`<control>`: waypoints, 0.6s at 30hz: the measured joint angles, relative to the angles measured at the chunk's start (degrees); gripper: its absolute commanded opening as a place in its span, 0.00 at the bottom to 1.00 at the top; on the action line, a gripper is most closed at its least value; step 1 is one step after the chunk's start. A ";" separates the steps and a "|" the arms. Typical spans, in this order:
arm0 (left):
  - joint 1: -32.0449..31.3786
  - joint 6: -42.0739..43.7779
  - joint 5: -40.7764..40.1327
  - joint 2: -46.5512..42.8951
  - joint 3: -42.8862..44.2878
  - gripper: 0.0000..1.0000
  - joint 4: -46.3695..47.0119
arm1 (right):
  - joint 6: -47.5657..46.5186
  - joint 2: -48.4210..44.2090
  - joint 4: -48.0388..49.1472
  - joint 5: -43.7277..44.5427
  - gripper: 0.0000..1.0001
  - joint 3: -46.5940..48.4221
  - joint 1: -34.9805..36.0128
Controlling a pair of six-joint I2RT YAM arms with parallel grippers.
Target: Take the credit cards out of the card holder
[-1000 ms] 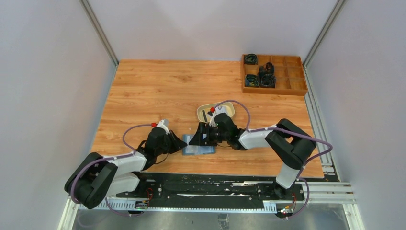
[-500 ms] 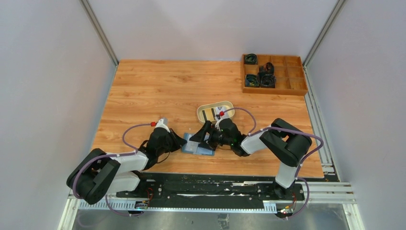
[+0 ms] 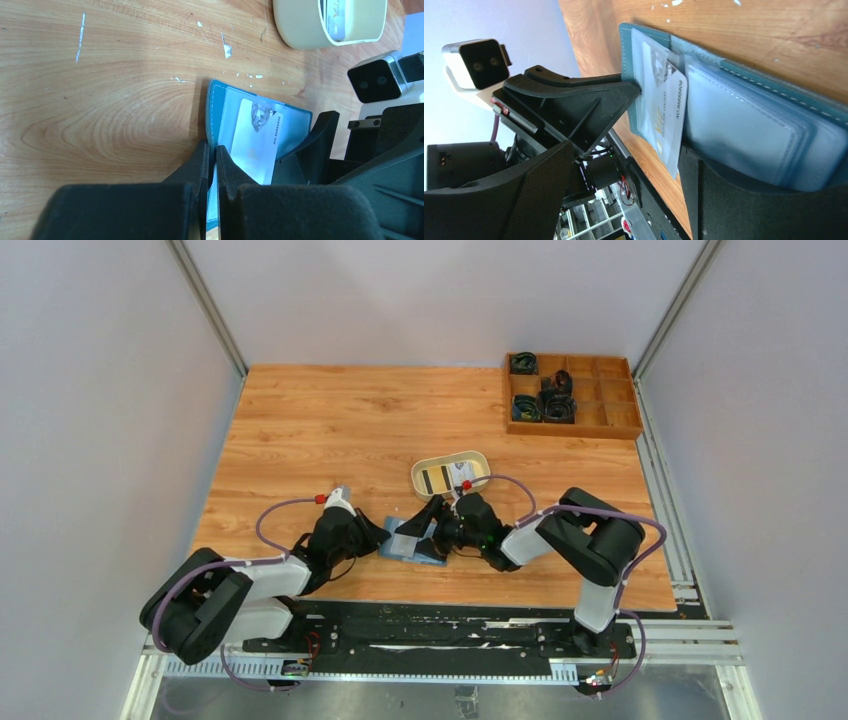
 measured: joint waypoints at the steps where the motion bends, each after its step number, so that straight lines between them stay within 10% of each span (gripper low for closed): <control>1: -0.07 -0.02 -0.09 0.02 0.00 0.00 0.04 | -0.07 0.20 0.00 0.07 0.69 0.13 0.15; 6: -0.26 -0.02 -0.50 0.20 -0.02 0.00 0.37 | -0.98 1.16 -0.85 1.05 0.23 -0.55 0.52; 18: -0.50 0.00 -0.57 1.14 -0.02 0.00 1.62 | -2.12 0.72 1.84 3.26 0.00 -5.27 0.85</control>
